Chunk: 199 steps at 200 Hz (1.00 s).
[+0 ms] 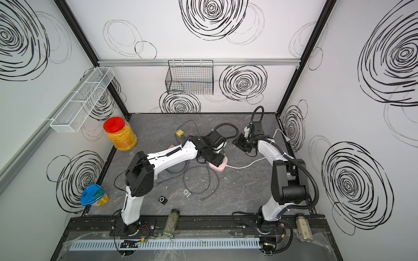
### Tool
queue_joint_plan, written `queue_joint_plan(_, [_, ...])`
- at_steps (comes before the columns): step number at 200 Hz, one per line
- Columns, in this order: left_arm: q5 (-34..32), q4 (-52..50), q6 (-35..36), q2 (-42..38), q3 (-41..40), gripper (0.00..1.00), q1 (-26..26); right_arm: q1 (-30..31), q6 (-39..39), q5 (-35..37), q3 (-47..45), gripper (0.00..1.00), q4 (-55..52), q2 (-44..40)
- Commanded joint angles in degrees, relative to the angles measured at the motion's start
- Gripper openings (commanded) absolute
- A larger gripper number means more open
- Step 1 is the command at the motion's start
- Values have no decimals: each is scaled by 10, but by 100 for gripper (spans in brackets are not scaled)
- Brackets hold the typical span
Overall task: Charge mp3
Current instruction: Insert the plug into the socket, then pick up the charging cable from the center of the board.
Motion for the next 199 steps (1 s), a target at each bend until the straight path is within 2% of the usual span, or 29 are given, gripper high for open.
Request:
queue_joint_plan(1, [-9, 10, 30, -82, -83, 63, 0, 6, -13, 20, 17, 40, -72, -44])
queue_joint_plan(28, [-21, 31, 40, -195, -210, 61, -1, 32, -11, 42, 11, 40, -122, -100])
queue_joint_plan(53, [-58, 43, 22, -258, -308, 56, -26, 109, 17, 99, -10, 41, -155, -148])
queue_joint_plan(87, [-93, 56, 3, -266, -380, 53, -125, 194, 103, 92, -76, 40, -127, -192])
queue_joint_plan(107, [-97, 82, -18, -274, -419, 52, -159, 228, 139, 87, -107, 40, -101, -210])
queue_joint_plan(147, [-100, 147, -39, -269, -480, 50, -201, 266, 164, 96, -134, 36, -89, -221])
queue_joint_plan(199, [-83, 217, -39, -242, -500, 49, -206, 281, 180, 88, -163, 32, -65, -228])
